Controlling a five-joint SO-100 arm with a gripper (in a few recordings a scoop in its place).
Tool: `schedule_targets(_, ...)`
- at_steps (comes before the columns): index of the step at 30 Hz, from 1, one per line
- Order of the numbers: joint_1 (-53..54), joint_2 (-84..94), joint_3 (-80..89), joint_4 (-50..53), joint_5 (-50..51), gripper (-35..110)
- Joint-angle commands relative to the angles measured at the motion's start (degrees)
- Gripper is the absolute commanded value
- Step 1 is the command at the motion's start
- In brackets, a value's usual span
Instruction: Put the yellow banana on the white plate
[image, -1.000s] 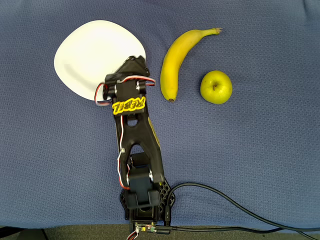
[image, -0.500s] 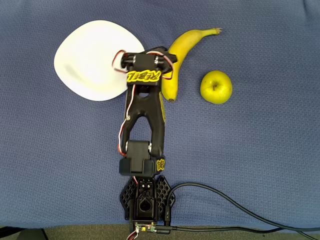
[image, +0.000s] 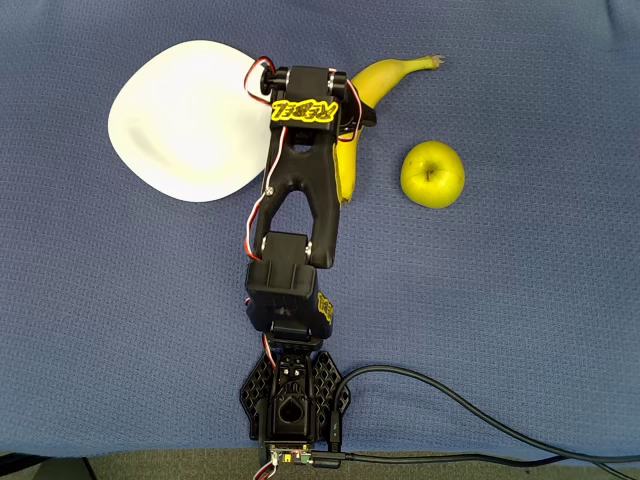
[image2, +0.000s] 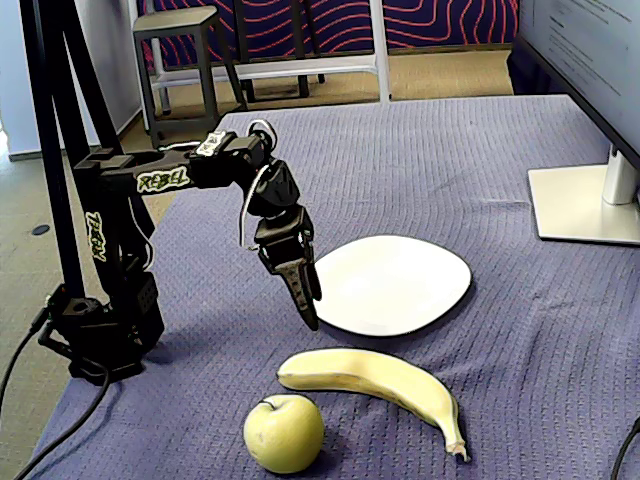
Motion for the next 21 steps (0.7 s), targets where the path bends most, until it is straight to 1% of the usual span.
schedule_targets(1,0.7,-2.29,-4.48,-0.62,0.79,29)
schedule_targets(3,1.76,-4.57,-5.1,-1.41,1.23,29)
schedule_targets(8,3.87,-11.87,-10.81,1.23,0.79,35)
schedule_targets(12,4.48,-14.85,-12.13,0.62,0.62,35)
schedule_targets(14,3.78,-15.38,-12.13,0.09,0.35,35)
schedule_targets(17,1.49,-16.0,-12.13,-0.09,-1.05,43)
schedule_targets(21,-1.76,-16.35,-12.13,0.0,-0.79,42)
